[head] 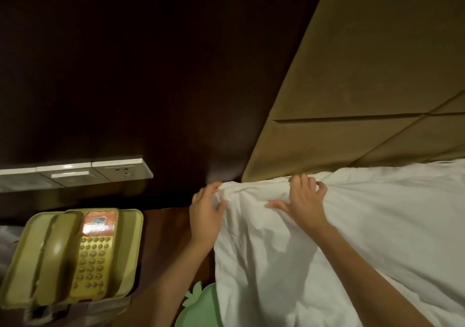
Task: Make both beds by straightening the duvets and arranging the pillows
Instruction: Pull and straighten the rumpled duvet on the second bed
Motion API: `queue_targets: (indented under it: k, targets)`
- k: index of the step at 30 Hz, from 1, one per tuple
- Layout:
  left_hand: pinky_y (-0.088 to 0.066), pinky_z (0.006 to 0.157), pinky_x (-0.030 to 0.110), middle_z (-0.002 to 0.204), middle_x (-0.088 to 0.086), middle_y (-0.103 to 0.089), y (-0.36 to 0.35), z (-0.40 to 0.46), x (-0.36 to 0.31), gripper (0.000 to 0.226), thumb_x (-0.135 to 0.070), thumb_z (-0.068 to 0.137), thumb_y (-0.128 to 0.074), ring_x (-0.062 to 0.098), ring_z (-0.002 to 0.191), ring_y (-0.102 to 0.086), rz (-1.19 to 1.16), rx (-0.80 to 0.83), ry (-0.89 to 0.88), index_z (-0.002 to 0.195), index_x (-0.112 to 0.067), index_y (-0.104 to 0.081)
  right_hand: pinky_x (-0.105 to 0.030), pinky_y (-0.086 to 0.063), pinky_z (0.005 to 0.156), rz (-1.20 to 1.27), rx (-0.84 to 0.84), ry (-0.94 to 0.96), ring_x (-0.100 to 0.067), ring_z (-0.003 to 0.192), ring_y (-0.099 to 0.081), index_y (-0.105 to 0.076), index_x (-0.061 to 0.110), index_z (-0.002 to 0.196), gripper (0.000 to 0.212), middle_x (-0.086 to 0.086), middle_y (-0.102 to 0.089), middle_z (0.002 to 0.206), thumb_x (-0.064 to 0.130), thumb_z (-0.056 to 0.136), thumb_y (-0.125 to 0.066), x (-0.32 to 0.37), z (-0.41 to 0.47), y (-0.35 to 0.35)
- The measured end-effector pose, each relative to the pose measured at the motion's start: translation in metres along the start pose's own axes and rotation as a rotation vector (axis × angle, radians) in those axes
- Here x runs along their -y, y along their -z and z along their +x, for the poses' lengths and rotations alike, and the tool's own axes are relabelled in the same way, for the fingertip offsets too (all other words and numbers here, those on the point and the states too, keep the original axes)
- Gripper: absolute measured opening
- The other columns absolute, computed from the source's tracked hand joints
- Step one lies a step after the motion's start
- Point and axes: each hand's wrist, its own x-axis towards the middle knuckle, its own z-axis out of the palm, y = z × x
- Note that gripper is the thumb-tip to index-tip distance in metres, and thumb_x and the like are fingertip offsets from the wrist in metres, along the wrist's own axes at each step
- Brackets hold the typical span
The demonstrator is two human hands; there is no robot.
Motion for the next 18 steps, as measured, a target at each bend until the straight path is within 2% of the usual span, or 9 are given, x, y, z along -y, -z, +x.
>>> queue_targets:
  k: [1,3,6,9,11,14,16,18]
  targets:
    - [-0.042,0.095,0.036,0.121,0.004,-0.053,-0.008,-0.003,0.012,0.047,-0.014,0.085,-0.07,0.022,0.115,-0.047,-0.083,-0.025,0.079,0.128,-0.015,-0.052,-0.045,-0.043,0.074,-0.01,0.017,-0.009,-0.027,0.068,-0.049,-0.053,0.005,0.078,0.092,-0.008,-0.05,0.074,0.087,0.076,-0.01,-0.002,0.001,-0.01]
    - [-0.04,0.095,0.031,0.126,0.003,-0.044,-0.024,-0.011,0.029,0.055,-0.015,0.084,-0.071,0.019,0.116,-0.045,-0.256,-0.025,0.267,0.132,-0.011,-0.044,-0.047,-0.043,0.077,-0.035,0.011,0.001,-0.028,0.068,-0.052,-0.055,0.005,0.082,0.09,-0.009,-0.053,0.077,0.084,0.079,-0.012,-0.007,0.001,-0.028]
    - [-0.044,0.092,0.032,0.116,0.006,-0.053,-0.055,-0.022,0.049,0.049,-0.017,0.087,-0.068,0.024,0.11,-0.054,-0.425,0.047,0.442,0.128,-0.007,-0.044,-0.05,-0.041,0.084,-0.023,0.019,0.04,-0.029,0.076,-0.057,-0.061,0.007,0.09,0.086,-0.008,-0.06,0.085,0.08,0.082,-0.015,-0.015,-0.003,-0.05]
    - [-0.043,0.092,0.028,0.102,-0.009,-0.053,-0.078,-0.031,0.052,0.041,-0.021,0.09,-0.063,0.016,0.105,-0.056,-0.466,0.054,0.437,0.126,-0.011,-0.047,-0.049,-0.034,0.09,0.001,-0.008,0.055,-0.027,0.082,-0.063,-0.066,0.011,0.092,0.085,-0.004,-0.066,0.088,0.079,0.084,-0.015,-0.019,-0.007,-0.065]
    - [-0.042,0.082,0.019,0.097,-0.017,-0.053,-0.088,-0.032,0.053,0.026,-0.025,0.092,-0.061,0.006,0.095,-0.056,-0.476,0.038,0.395,0.114,-0.022,-0.05,-0.045,-0.029,0.09,0.039,-0.039,0.071,-0.025,0.08,-0.065,-0.066,0.012,0.091,0.08,-0.002,-0.067,0.087,0.077,0.084,-0.018,-0.02,-0.008,-0.075]
    - [-0.042,0.071,0.011,0.099,-0.015,-0.058,-0.097,-0.035,0.055,0.011,-0.03,0.093,-0.058,-0.003,0.089,-0.058,-0.525,-0.012,0.322,0.1,-0.034,-0.05,-0.041,-0.025,0.087,0.077,-0.083,0.069,-0.024,0.079,-0.063,-0.064,0.014,0.092,0.077,0.001,-0.065,0.085,0.077,0.083,-0.02,-0.02,-0.008,-0.089]
    - [-0.044,0.069,0.008,0.099,-0.014,-0.058,-0.103,-0.039,0.054,0.012,-0.028,0.096,-0.053,-0.008,0.084,-0.057,-0.544,-0.076,0.293,0.107,-0.026,-0.05,-0.041,-0.024,0.088,0.096,-0.112,0.066,-0.023,0.08,-0.06,-0.061,0.014,0.093,0.079,0.002,-0.063,0.086,0.079,0.083,-0.018,-0.02,-0.01,-0.097]
    - [-0.043,0.063,0.008,0.088,-0.01,-0.055,-0.108,-0.041,0.05,0.016,-0.025,0.099,-0.044,-0.001,0.075,-0.056,-0.498,-0.151,0.271,0.112,-0.015,-0.046,-0.041,-0.024,0.088,0.112,-0.149,0.065,-0.024,0.08,-0.058,-0.058,0.014,0.092,0.078,0.001,-0.061,0.086,0.079,0.083,-0.018,-0.02,-0.011,-0.103]
